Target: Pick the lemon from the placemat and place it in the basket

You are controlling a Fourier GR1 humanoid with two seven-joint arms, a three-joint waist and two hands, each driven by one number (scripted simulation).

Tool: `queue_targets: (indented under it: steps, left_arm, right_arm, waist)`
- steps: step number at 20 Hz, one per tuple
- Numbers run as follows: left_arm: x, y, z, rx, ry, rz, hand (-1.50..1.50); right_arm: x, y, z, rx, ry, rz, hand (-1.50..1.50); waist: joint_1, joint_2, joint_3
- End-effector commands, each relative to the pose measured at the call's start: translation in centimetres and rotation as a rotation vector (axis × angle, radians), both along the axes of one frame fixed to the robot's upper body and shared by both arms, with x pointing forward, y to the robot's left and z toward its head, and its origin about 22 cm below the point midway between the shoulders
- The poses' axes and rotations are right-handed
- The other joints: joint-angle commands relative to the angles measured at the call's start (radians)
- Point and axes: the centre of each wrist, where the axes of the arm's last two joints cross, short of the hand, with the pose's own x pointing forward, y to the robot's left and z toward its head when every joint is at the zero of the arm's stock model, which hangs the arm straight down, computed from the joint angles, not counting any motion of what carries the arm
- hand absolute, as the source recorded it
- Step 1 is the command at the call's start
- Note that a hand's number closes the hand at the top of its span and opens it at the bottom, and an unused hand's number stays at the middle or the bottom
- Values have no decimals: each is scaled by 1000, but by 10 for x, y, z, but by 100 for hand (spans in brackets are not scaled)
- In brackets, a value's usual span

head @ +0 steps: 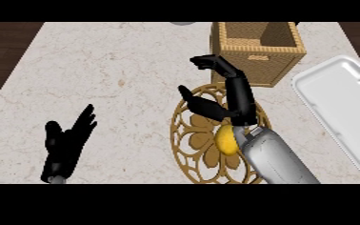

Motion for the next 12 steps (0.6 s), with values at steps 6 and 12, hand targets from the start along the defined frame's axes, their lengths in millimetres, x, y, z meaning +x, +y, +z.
queue_targets:
  steps: [6,12]
  left_arm:
    - [-25,24,-25,28,158,71,0]
    - [-41,38,-29,32,190,113,0]
  right_arm:
    - [32,-16,-11,-541,129,-311,-150]
    - [46,-29,60,-838,215,-353,-150]
  waist:
    - [-63,-19,-19]
    - [-94,-41,-18]
